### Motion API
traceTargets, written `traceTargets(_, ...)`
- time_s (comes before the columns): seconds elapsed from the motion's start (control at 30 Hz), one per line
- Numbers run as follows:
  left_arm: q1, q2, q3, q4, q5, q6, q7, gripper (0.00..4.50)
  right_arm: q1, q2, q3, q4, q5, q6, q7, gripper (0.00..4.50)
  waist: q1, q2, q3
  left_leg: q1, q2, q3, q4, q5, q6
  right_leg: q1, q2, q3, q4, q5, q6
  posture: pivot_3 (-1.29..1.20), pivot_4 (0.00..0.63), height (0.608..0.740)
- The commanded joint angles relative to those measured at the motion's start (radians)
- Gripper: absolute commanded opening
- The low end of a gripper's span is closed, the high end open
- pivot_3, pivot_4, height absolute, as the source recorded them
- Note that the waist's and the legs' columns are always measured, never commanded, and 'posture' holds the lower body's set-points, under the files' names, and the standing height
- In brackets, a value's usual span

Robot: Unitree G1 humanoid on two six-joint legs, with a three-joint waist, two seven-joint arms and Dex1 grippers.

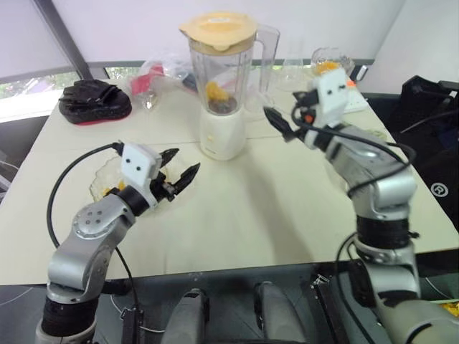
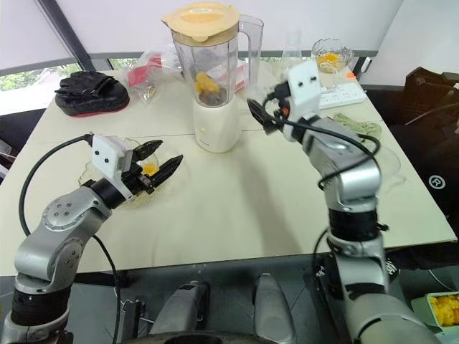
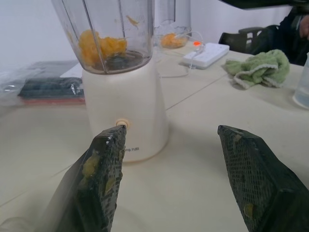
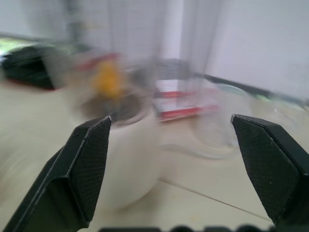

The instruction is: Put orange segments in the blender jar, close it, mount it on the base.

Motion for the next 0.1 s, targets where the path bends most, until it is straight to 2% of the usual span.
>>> traceTargets(0.03,0.016,0.036,0.070,-0.047,-0.054,0.024,-0.017,3.16,0.116,-0.144,-0.032,-0.113,0.100,-0.010,0.209,4.13,0.003,0.000,0.000,0.000,0.000,0.000,0.001,0.000,0.000,0.001,0.000,0.000,0.000,0.000,0.000,0.00,0.150,0.740)
traceTargets(0.1,0.029,0.053,0.084,-0.055,-0.066,0.034,-0.023,3.16,0.179,-0.209,-0.046,-0.143,0.146,-0.001,0.281,4.13,0.004,-0.001,0.000,0.000,0.000,0.000,0.002,0.000,0.000,0.001,0.000,0.000,0.000,-0.002,-0.002,0.00,0.150,0.740)
